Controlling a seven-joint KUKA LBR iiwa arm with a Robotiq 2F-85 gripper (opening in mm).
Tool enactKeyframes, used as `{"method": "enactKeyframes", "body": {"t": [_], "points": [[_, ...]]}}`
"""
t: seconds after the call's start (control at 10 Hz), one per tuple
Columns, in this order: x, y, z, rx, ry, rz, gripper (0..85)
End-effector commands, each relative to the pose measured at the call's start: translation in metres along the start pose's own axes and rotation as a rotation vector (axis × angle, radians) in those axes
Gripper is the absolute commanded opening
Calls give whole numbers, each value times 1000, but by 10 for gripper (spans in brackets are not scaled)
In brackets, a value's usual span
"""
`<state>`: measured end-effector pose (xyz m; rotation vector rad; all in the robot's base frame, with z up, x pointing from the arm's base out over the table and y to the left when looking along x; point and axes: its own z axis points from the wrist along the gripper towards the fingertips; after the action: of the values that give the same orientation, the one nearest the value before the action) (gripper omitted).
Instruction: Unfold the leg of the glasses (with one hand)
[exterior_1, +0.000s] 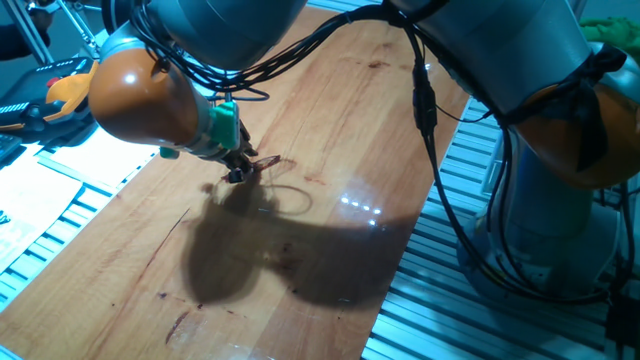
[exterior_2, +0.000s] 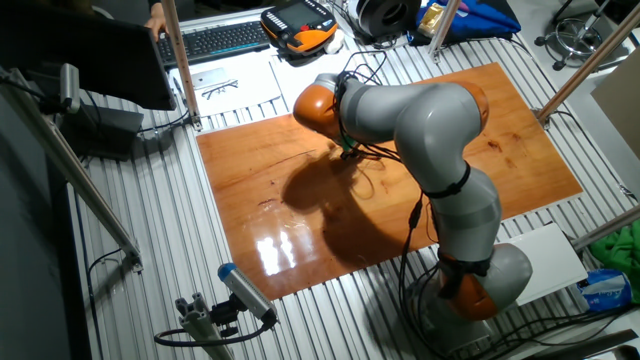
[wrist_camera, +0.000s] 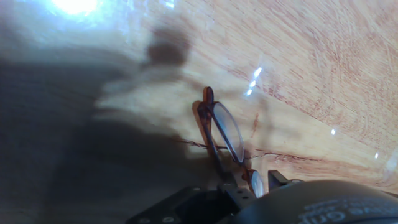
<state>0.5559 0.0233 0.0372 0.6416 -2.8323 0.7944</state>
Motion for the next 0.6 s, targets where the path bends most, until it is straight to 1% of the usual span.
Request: {"method": "enactKeyframes", "body": {"t": [0.0,0.1,0.5], "points": [[0,-1,1,0,0,0,340],[0,-1,1,2,-4,0,170],[0,-1,1,3,-10,0,170]]}}
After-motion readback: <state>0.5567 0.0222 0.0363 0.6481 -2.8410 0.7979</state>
